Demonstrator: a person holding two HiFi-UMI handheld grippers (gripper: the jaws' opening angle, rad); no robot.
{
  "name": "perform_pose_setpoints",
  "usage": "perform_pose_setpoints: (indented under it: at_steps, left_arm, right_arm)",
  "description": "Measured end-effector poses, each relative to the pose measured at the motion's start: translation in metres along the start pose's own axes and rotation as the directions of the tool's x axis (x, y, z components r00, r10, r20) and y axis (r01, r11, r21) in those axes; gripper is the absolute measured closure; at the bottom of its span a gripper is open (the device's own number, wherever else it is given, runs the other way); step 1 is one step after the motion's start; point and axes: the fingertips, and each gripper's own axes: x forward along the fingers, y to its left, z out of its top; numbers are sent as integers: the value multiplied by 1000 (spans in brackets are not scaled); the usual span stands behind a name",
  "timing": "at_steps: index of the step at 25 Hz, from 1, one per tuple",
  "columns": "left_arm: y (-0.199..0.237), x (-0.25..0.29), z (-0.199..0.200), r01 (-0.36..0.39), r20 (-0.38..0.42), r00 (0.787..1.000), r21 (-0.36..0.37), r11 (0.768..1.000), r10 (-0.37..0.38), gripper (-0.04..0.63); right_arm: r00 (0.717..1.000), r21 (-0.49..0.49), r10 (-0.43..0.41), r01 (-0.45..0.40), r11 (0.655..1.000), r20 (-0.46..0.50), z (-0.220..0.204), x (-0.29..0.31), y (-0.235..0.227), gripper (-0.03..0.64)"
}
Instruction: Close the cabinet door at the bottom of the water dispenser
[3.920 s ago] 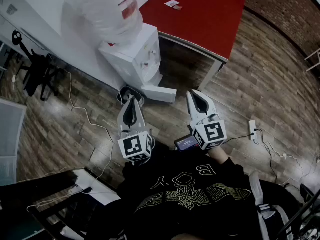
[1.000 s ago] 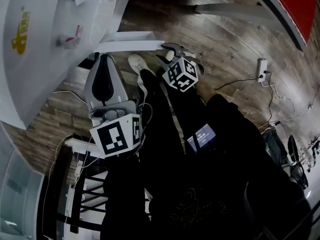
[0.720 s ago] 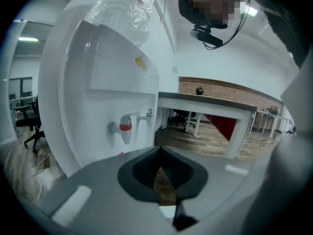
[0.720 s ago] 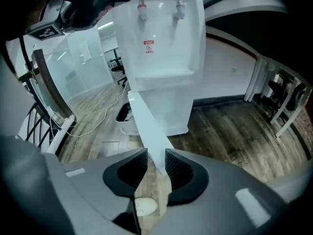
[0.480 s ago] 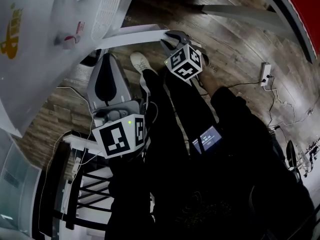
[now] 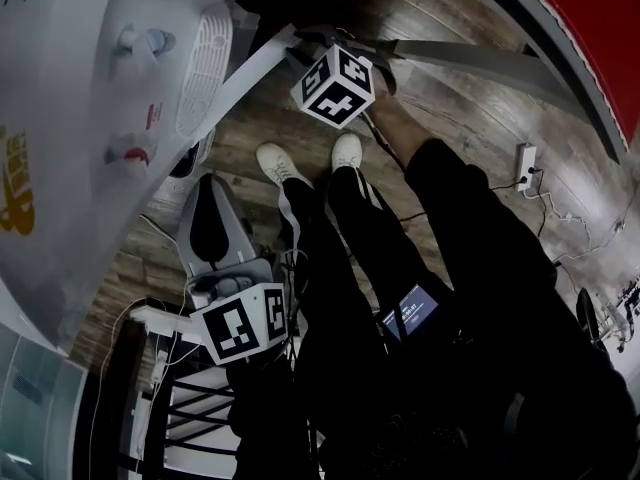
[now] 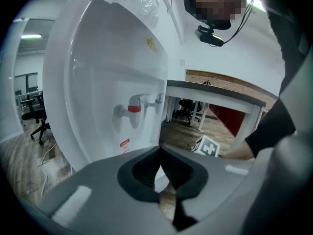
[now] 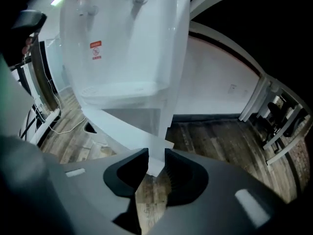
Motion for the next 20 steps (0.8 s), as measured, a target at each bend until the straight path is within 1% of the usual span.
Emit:
perform_pose_setpoints:
  at_steps: [5, 9, 14, 17, 19, 20]
  left_arm:
    - [8, 0, -1, -23, -9, 1000, -17, 1000, 23, 588]
    - [16, -2, -4, -42, -20, 999, -31, 999, 41, 588]
    - [22, -7, -5, -57, -16, 998, -15, 998, 56, 588]
    - [20, -9, -4, -55, -11, 998, -13, 998, 55, 589]
    - [18, -10, -2, -54, -2, 999, -13, 998, 54, 588]
    - [16, -11, 0, -53, 4, 999, -15, 998, 53, 588]
  right_arm:
    - [999, 33, -33, 31, 999, 34, 38, 27, -21, 525]
    - [999, 40, -30, 28, 999, 44, 60, 42, -31, 531]
    - [999, 54, -22, 21, 998, 24, 73, 47, -39, 499]
    - [998, 45, -42, 40, 998, 41, 75, 42, -42, 497]
    - [997, 67, -61, 57, 996, 57, 69, 35, -45, 494]
    - [995, 95, -70, 63, 993, 70, 65, 28, -47, 494]
